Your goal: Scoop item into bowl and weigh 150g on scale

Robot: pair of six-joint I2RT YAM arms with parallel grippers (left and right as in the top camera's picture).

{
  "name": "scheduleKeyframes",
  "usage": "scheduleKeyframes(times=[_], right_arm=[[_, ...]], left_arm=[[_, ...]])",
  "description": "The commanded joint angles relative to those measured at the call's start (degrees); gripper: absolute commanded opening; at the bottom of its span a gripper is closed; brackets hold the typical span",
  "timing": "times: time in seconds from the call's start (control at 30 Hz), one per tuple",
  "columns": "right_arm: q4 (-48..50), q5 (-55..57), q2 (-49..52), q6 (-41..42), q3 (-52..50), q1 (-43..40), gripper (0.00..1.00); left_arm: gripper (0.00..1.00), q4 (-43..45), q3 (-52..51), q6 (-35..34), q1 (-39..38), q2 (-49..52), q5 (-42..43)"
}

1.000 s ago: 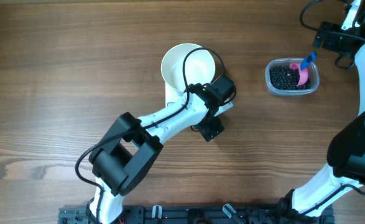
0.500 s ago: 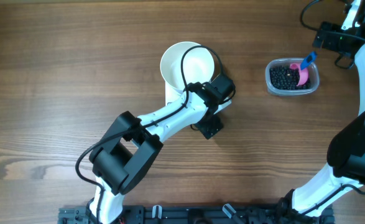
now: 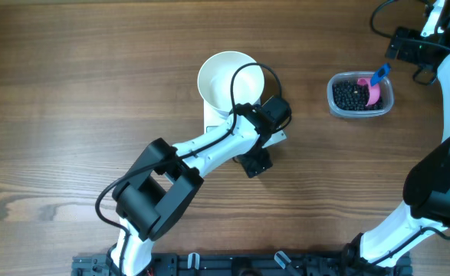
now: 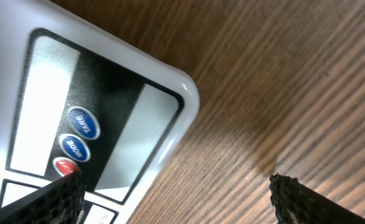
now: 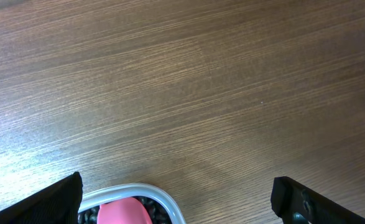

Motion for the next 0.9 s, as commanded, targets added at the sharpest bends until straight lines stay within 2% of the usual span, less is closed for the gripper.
scheduleKeyframes(times=[0.0, 0.17, 0.33, 0.37, 0.47, 0.57, 0.6, 0.7, 0.8, 0.87], right_arm=[[0.1, 1.0, -1.2, 1.1, 0.9, -0.1, 1.00], [0.1, 1.0, -1.2, 1.1, 0.9, -0.1, 1.00], [0.1, 1.0, -1.2, 1.1, 0.9, -0.1, 1.00], [0.1, 1.0, -1.2, 1.1, 0.9, -0.1, 1.00], [0.1, 1.0, -1.2, 1.1, 0.9, -0.1, 1.00], [0.1, 1.0, -1.2, 1.1, 0.9, -0.1, 1.00], [0.1, 1.0, -1.2, 1.1, 0.9, -0.1, 1.00], [0.1, 1.0, -1.2, 1.1, 0.9, -0.1, 1.00], [0.1, 1.0, -1.2, 1.1, 0.9, -0.1, 1.00], [0.1, 1.0, -1.2, 1.1, 0.9, -0.1, 1.00]], left_arm=[[1.00, -2.1, -4.4, 2.8, -0.2, 7.1, 10.0], [1.00, -2.3, -4.4, 2.7, -0.3, 2.8, 13.5], [1.00, -2.2, -4.4, 2.2, -1.1, -5.1, 28.6], [1.00, -2.0, -4.4, -0.6, -1.1, -7.5, 31.2], [1.00, -2.0, -4.4, -7.2, -0.9, -13.9, 31.4], [1.00, -1.6, -4.4, -10.8, -0.4, -22.6, 31.1], [1.00, -0.9, -4.4, -12.6, 0.0, -25.7, 29.9], [1.00, 2.9, -4.4, -19.5, 3.9, -36.8, 19.4], [1.00, 9.7, -4.4, -23.3, 13.2, -45.9, 10.4], [1.00, 13.9, -4.4, -23.5, 23.4, -49.2, 4.7]])
